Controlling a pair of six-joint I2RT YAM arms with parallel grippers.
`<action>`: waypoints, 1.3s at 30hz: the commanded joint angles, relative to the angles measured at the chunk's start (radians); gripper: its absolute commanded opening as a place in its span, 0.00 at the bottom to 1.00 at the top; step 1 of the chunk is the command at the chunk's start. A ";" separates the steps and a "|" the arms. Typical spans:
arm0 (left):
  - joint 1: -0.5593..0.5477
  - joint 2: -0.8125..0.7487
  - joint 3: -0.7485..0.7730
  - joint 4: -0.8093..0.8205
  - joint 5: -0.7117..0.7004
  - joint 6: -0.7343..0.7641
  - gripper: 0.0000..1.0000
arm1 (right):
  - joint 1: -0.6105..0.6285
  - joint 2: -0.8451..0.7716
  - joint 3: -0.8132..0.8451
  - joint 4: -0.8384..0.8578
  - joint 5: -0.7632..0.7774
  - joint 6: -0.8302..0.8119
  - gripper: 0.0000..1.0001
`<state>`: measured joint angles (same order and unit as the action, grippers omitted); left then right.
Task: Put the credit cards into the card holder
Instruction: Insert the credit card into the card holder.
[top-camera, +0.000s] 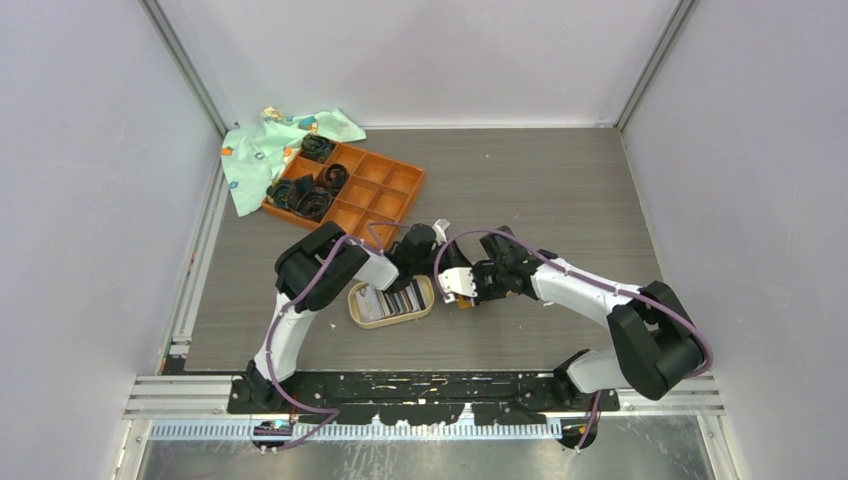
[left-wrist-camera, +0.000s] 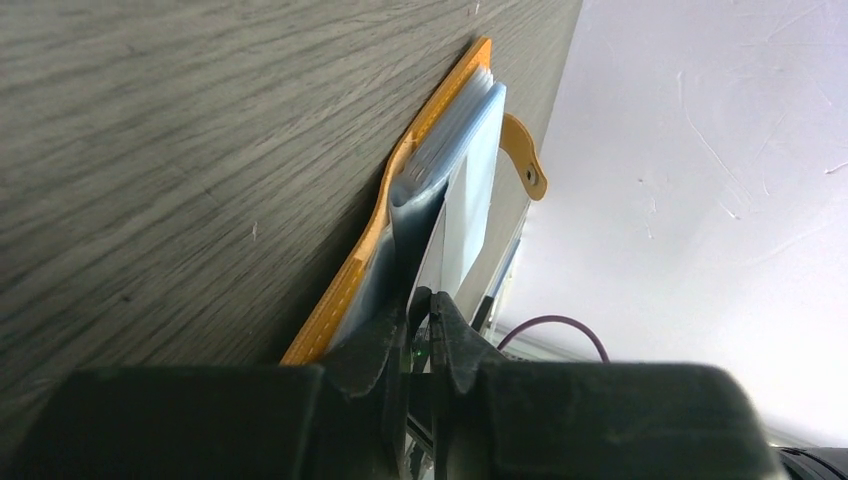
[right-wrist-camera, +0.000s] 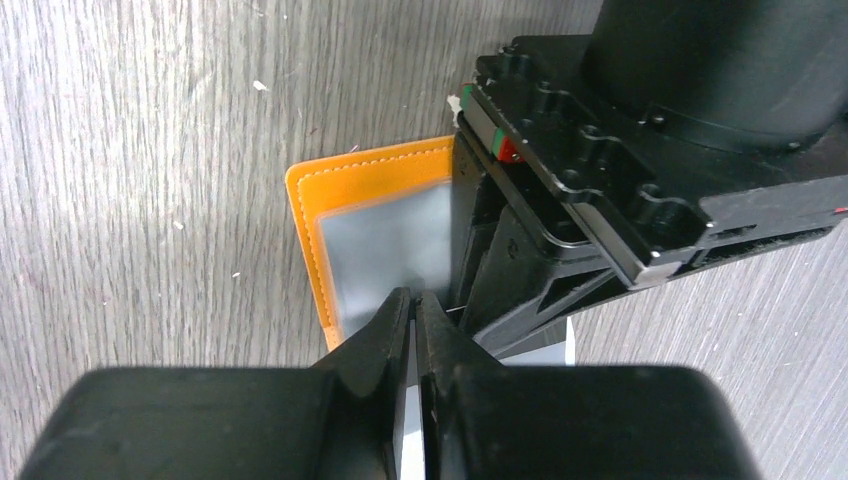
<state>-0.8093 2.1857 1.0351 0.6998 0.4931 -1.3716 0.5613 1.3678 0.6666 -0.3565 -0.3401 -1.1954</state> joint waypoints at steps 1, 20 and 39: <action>0.001 0.046 -0.012 -0.118 -0.011 0.041 0.13 | -0.008 -0.008 0.024 -0.061 0.063 -0.062 0.12; 0.002 0.034 -0.022 -0.099 -0.019 0.046 0.25 | -0.107 -0.028 0.039 -0.097 0.078 -0.071 0.12; -0.001 -0.023 -0.066 0.003 -0.027 0.099 0.26 | -0.286 -0.048 0.128 -0.218 -0.225 0.064 0.19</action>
<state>-0.8097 2.1872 1.0145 0.7700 0.4877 -1.3289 0.3500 1.3544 0.7170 -0.5114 -0.3908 -1.1950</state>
